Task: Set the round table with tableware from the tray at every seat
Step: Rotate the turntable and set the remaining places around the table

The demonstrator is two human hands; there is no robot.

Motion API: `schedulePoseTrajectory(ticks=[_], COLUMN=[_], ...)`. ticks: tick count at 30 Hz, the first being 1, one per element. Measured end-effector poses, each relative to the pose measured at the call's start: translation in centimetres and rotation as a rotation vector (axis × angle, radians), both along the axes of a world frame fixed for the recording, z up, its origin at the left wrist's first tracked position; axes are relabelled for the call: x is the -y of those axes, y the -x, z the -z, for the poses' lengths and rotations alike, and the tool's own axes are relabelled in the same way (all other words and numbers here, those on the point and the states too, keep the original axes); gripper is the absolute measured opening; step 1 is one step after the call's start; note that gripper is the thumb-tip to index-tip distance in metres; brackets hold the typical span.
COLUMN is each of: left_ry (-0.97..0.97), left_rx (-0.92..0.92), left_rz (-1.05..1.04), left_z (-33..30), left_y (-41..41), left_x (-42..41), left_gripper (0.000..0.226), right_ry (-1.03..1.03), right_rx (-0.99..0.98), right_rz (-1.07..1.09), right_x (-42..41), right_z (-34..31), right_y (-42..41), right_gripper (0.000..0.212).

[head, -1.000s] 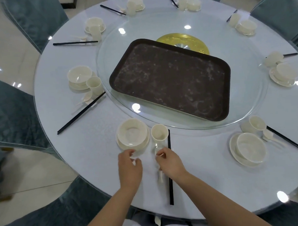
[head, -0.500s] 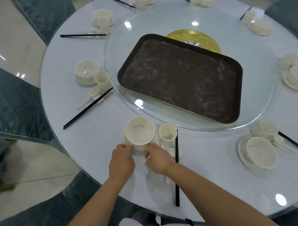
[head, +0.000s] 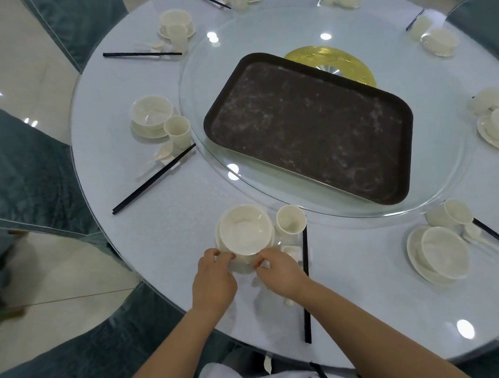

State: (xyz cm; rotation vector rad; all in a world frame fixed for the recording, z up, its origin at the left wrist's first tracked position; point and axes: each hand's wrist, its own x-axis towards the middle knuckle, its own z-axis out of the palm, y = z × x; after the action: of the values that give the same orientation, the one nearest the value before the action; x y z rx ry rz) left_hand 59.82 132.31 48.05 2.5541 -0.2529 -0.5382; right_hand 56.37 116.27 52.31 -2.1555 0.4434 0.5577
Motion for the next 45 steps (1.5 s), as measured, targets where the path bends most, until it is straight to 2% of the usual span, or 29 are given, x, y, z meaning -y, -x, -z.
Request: schedulePoseTrajectory(ticks=[9,13,17,23,30,35,39,42,45], left_ry=[0.021,0.119,0.188,0.279,0.366,0.386,0.375,0.373,0.366], left_rx=[-0.008,-0.044,-0.07,-0.024,0.053,0.024,0.011,0.009,0.024], left_rz=[0.066,0.021,-0.119,-0.33,-0.388,-0.344,-0.293,-0.269,-0.247], left_z=[0.0,0.0,-0.4,-2.3,-5.2,-6.3,-6.3,-6.4,-6.3], left_y=[0.7,0.2,-0.7,-2.6,-5.4,-7.4,-7.7,-7.2,-6.4], left_x=[-1.0,-1.4,-1.8,-1.6,1.2,4.3,7.1,8.7,9.5], left_gripper=[0.043,0.037,0.021,0.019,0.02,0.02,0.02,0.021,0.024], right_ry=[-0.012,-0.013,0.017,-0.003,-0.063,-0.042,0.047,-0.01,-0.069], right_rx=[0.022,0.035,-0.04,-0.043,-0.075,-0.015,-0.117,-0.259,-0.309], right_rz=[0.288,0.292,0.221,0.217,0.132,0.338,0.425,0.351,0.33], right_x=[3.0,3.7,4.1,4.5,6.3,10.9,13.6,12.9,11.0], right_z=[-0.8,-1.2,-1.0,-0.7,-1.6,-2.1,-0.8,0.8,1.9], right_y=[0.7,0.3,-0.4,-0.9,-0.8,0.4,2.8,4.7,5.9], right_gripper=[0.023,0.027,0.018,0.014,0.021,0.025,0.009,0.022,0.027])
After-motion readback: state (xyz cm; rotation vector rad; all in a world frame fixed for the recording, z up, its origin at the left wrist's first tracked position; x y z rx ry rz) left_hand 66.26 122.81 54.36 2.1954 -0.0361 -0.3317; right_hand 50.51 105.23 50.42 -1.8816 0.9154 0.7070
